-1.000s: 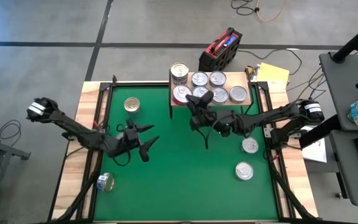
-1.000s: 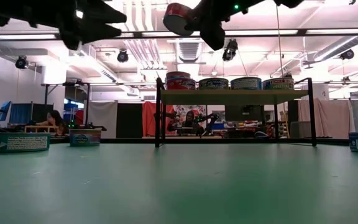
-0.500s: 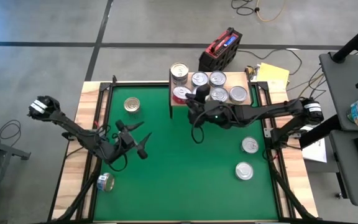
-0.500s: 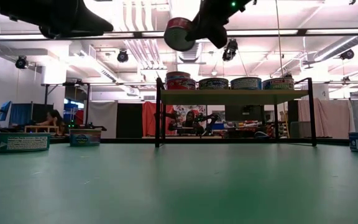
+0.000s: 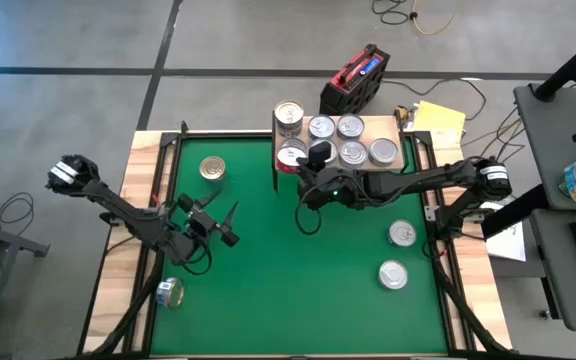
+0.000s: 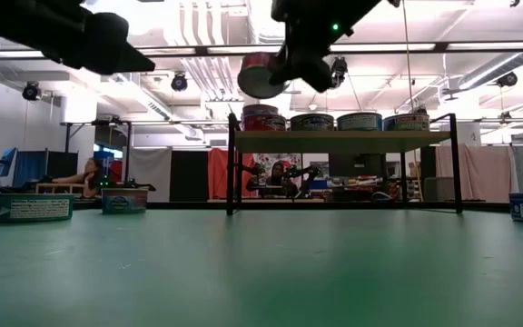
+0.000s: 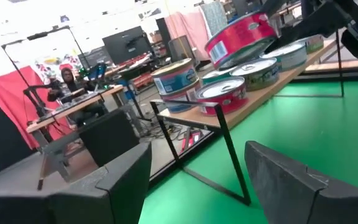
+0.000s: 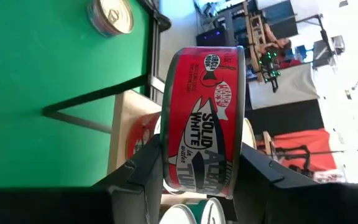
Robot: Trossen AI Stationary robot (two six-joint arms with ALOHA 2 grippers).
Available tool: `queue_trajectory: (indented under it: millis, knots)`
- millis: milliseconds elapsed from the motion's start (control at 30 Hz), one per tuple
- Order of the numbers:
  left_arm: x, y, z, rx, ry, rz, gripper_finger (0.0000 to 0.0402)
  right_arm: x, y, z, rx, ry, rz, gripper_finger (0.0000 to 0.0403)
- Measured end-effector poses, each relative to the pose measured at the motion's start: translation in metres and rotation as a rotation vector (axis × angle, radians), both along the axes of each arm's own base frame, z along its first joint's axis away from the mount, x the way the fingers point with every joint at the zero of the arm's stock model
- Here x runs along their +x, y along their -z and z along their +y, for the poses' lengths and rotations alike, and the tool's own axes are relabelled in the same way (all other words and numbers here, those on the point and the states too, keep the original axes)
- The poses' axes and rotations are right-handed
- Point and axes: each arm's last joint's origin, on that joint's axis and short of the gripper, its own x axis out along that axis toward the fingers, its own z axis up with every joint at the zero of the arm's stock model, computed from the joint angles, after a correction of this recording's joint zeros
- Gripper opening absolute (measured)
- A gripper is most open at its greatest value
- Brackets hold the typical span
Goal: Stack canned seafood by type on shelf
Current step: Stack the red tuna can on top of the other red tuna can on the shelf
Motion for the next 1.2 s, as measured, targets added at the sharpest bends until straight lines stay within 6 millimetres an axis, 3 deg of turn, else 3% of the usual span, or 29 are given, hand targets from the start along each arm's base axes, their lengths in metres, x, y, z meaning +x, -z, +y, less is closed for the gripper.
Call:
queue_trajectory:
  millis: [400,933,1200]
  knots:
    - [0.001,0.004,0.000,0.064,-0.064,0.078,0.0241,0.009,0.022,-0.013,-0.077,0.139,0.082,0.0132]
    - [0.002,0.008,-0.001,0.075,-0.065,0.093,0.0241,0.009,0.022,-0.013,-0.133,0.095,0.150,0.0132]
    - [0.002,0.008,-0.001,0.075,-0.065,0.093,0.0241,0.008,0.022,-0.024,-0.118,0.122,0.141,0.0132]
